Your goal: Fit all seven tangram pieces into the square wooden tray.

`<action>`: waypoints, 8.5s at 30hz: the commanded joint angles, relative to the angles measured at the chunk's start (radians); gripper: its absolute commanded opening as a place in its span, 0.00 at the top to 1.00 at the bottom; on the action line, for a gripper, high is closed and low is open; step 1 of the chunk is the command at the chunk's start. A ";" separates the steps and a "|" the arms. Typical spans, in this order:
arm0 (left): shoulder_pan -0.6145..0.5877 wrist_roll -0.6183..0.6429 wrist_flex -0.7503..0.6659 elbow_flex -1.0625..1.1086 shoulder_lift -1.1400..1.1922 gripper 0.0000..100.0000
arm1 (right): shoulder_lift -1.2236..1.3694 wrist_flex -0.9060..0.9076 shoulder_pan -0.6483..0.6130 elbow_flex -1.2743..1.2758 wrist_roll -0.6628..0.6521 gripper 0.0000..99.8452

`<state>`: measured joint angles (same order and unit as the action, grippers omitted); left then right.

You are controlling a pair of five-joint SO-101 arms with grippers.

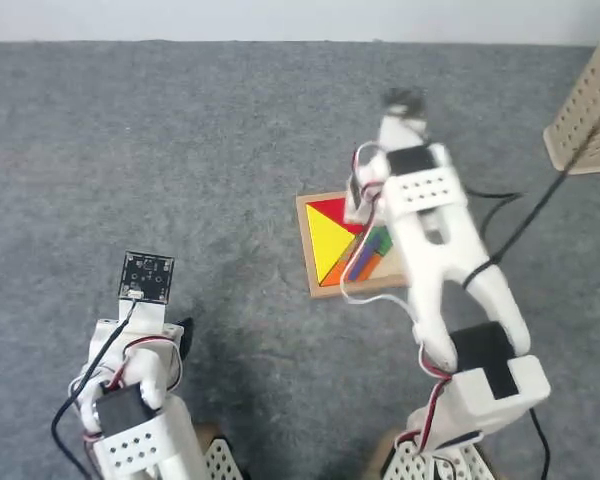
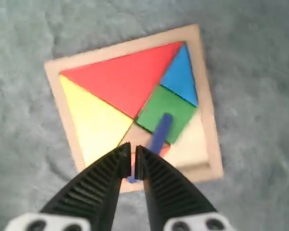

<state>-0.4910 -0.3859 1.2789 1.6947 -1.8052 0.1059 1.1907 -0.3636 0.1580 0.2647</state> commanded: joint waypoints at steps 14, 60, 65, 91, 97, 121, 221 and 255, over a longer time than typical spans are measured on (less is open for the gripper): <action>-0.005 -0.011 0.003 -0.008 -0.015 0.72 | -0.071 -0.084 0.005 0.126 -0.114 0.99; -0.006 -0.011 0.003 -0.008 -0.015 0.72 | -0.590 -0.380 0.134 0.718 -0.112 0.99; -0.006 -0.011 0.003 -0.008 -0.015 0.72 | -0.756 -0.383 0.134 0.810 -0.112 0.99; -0.006 -0.011 0.003 -0.008 -0.015 0.72 | -1.125 -0.344 0.136 1.031 -0.114 0.99; -0.006 -0.011 0.003 -0.008 -0.015 0.72 | -1.346 -0.352 0.136 1.160 -0.115 0.99; -0.006 -0.011 0.003 -0.008 -0.015 0.72 | -1.888 -0.234 0.185 1.527 -0.433 0.99; -0.006 -0.011 0.003 -0.008 -0.015 0.72 | -1.891 -0.134 0.308 1.527 -0.443 0.99; -0.006 -0.011 0.003 -0.008 -0.015 0.72 | -1.891 -0.134 0.308 1.527 -0.443 0.99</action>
<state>-0.4910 -0.3859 1.2789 1.6947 -1.8052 -1.7906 1.0480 -0.0706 1.6648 -0.1665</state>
